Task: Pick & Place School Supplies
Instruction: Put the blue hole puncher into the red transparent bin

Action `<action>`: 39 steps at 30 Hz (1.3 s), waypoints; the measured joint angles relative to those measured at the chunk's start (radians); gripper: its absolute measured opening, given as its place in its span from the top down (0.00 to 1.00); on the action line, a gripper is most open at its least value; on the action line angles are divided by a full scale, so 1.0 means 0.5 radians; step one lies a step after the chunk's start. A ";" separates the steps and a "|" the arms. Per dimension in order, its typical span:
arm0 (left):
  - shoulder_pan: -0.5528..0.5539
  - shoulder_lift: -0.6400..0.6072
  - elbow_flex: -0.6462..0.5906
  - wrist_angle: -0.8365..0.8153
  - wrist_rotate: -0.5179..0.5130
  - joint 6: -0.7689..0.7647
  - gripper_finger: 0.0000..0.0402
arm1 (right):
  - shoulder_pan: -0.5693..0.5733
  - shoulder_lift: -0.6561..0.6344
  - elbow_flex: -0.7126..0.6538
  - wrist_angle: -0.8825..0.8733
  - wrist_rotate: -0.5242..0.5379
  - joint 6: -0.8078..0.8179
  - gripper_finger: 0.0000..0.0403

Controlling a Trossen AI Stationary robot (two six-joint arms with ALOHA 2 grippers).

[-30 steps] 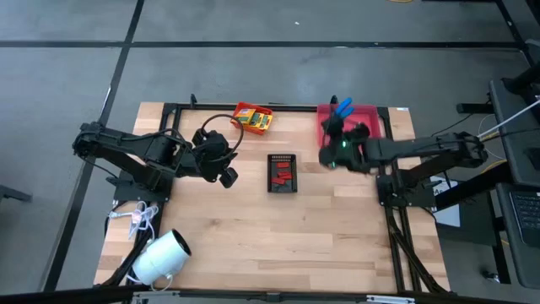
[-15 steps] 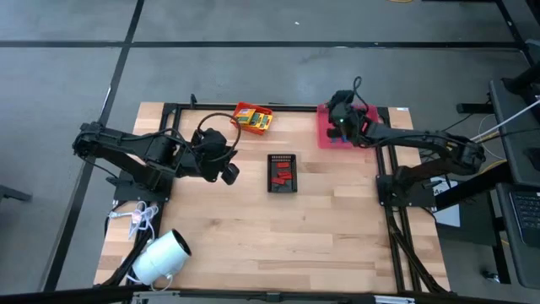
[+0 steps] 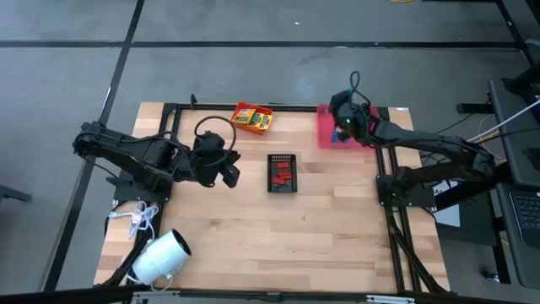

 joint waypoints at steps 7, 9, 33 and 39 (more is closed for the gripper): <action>-0.041 0.000 0.000 0.014 -0.066 -0.016 0.85 | 0.109 -0.327 0.001 -0.677 -0.436 -1.301 0.76; -0.041 0.000 0.000 0.014 -0.051 0.003 0.85 | 0.089 -0.376 0.001 -0.806 -0.638 -1.730 0.76; -0.037 0.000 0.000 0.029 -0.051 -0.019 0.85 | -0.320 0.068 0.445 -1.856 -0.701 -4.048 0.76; -0.054 0.000 0.000 0.029 -0.054 -0.047 0.85 | -0.372 0.276 0.512 -1.991 -0.601 -4.460 0.76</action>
